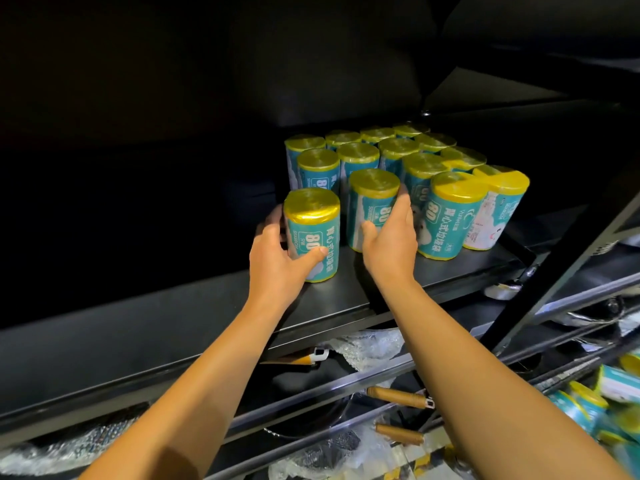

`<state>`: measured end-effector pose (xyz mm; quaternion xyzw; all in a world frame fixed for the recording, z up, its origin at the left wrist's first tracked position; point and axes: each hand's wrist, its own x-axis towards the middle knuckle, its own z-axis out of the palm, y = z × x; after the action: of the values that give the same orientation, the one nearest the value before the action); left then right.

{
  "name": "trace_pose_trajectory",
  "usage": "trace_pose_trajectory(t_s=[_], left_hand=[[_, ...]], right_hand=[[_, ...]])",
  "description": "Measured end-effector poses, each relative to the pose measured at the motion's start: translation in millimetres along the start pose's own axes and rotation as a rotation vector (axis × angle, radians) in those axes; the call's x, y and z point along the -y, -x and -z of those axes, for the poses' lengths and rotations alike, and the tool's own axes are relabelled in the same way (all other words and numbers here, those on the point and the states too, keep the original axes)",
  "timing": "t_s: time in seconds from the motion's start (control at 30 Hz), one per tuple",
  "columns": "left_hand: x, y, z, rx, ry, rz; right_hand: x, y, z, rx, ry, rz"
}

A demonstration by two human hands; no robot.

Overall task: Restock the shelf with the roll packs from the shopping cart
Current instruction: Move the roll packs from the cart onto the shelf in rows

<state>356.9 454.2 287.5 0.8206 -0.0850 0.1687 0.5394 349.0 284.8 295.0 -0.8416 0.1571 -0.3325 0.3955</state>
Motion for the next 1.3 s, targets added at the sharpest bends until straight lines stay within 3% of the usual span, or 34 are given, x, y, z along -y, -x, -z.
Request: trace_pose_trajectory(t_s=[0.37, 0.8, 1.3], left_hand=[[-3.1, -14.2, -8.9, 0.090, 0.057, -0.039], [-8.1, -43.4, -49.9, 0.060, 0.079, -0.036], [-20.5, -2.8, -16.5, 0.092, -0.037, -0.032]], right_hand=[[-2.5, -24.8, -8.9, -0.039, 0.091, -0.085], [-6.5, -26.4, -4.1, -0.024, -0.027, -0.167], [4.6, 26.4, 27.6, 0.150, -0.159, -0.150]])
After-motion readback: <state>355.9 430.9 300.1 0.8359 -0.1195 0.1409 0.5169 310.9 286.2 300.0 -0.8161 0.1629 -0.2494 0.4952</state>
